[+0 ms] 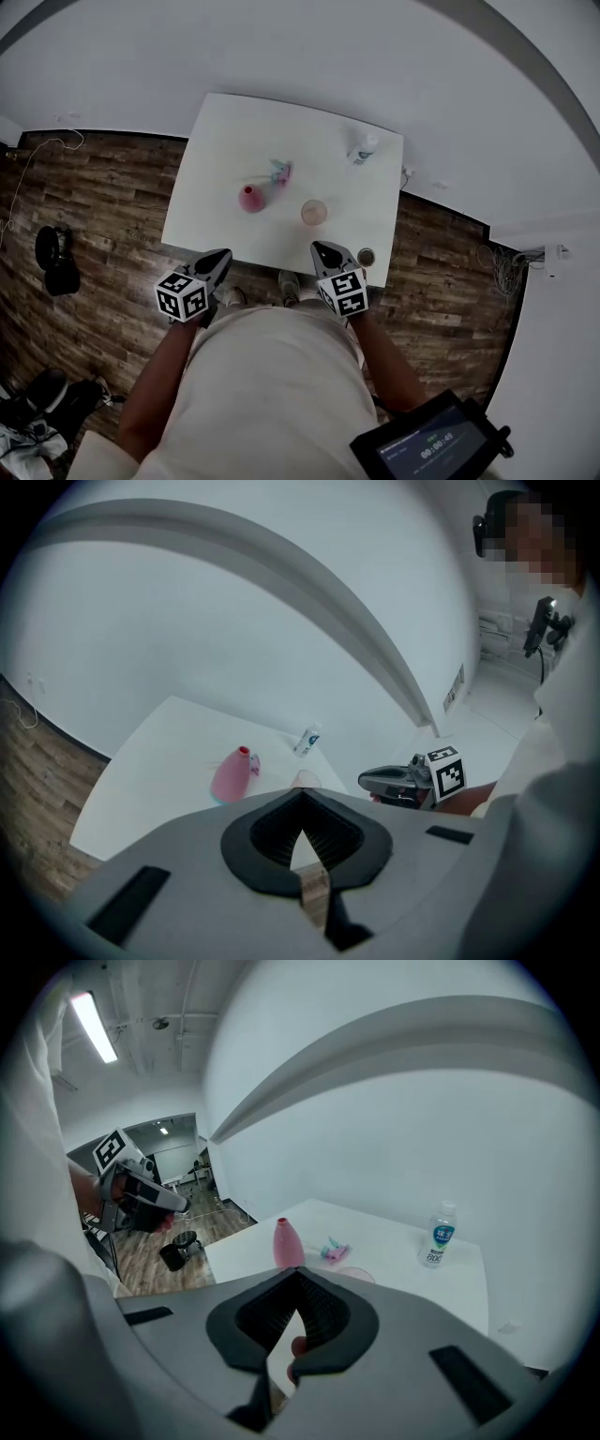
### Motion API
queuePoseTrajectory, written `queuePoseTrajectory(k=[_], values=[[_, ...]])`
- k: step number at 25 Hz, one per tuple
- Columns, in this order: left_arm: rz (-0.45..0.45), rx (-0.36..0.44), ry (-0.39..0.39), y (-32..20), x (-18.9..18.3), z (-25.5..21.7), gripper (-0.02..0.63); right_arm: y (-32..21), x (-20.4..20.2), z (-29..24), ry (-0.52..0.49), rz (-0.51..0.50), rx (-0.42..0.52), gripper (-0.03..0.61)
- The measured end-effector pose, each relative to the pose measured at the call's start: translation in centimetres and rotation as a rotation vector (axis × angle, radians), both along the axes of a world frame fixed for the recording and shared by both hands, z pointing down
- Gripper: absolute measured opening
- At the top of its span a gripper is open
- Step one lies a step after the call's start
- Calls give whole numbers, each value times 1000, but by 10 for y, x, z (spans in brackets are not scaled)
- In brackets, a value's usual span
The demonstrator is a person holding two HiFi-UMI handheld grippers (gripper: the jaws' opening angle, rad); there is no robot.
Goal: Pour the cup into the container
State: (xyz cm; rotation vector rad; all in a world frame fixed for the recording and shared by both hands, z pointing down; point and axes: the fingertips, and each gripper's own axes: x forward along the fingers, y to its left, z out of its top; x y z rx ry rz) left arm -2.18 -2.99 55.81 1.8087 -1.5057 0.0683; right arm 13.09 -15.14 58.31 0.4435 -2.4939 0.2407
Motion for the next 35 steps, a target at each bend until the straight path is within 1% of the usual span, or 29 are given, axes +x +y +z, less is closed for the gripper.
queuePoseTrajectory(k=[5,11,15,21,25,31,35], values=[[-9,-3,19,31,-35,7,9,47,-33,-1,-2,-27,-16,3],[-19,-20,50,39,-60,12,9,60,-53,-1,6,-23,-34,3],[-8,-15,59,66,-75,14,9,83,-65,-2,6,4,-28,3],[-4,-4,56,74,-91,15,9,87,-79,-1,5,28,-11,3],[0,3,50,73,-100,14,9,80,-85,-6,5,51,24,3],[7,18,47,69,-103,8,9,67,-85,-11,4,102,71,3],[14,25,47,71,-103,8,9,67,-83,-12,2,121,103,3]])
